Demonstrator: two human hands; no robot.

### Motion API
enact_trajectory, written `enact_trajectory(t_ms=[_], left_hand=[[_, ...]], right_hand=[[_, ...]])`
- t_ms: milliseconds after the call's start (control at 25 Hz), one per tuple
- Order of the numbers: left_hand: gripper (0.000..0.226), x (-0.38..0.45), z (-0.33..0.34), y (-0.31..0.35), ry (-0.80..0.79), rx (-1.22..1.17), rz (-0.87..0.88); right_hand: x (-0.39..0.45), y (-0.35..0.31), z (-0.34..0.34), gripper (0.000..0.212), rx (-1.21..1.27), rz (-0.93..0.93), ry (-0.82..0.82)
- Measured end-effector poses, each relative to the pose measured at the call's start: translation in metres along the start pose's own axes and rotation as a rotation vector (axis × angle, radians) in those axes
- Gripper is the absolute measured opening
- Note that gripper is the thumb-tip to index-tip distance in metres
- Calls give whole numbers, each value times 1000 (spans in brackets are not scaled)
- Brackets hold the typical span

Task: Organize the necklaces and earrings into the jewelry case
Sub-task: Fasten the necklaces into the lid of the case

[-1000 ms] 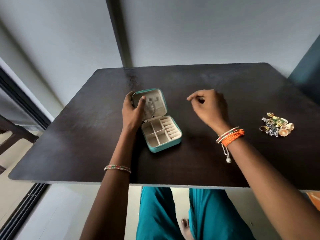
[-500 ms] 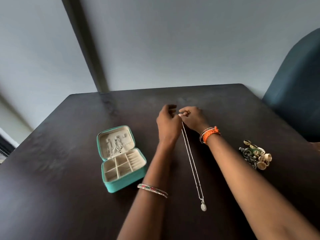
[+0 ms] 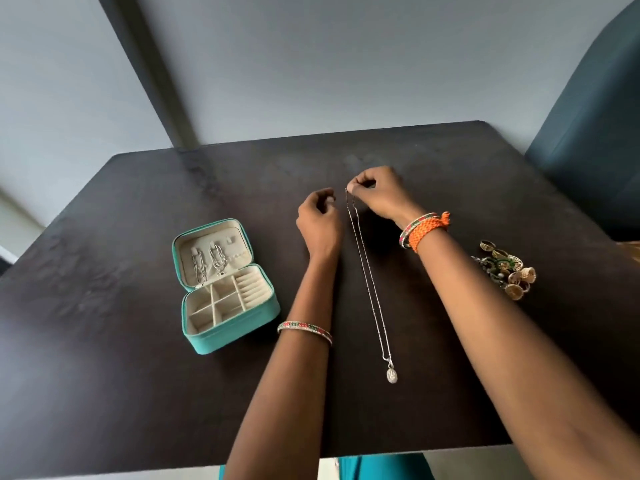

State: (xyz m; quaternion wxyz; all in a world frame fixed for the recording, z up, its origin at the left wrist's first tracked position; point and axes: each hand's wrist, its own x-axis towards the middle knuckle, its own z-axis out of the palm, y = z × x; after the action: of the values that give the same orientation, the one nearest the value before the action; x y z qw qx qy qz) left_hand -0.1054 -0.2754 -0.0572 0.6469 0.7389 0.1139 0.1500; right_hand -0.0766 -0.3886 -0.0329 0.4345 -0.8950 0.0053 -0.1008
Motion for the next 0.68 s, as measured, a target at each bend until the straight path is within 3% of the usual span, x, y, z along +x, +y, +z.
enact_trajectory(t_ms=[320,680], left_hand=[[19,-41,-28,54,-229,-249,171],[15,-111,-91,120,-436,-509,155]], right_hand=[[-64,-67,-61,9,111,-175,35],[-112,-143,-108,9,238,-347,190]])
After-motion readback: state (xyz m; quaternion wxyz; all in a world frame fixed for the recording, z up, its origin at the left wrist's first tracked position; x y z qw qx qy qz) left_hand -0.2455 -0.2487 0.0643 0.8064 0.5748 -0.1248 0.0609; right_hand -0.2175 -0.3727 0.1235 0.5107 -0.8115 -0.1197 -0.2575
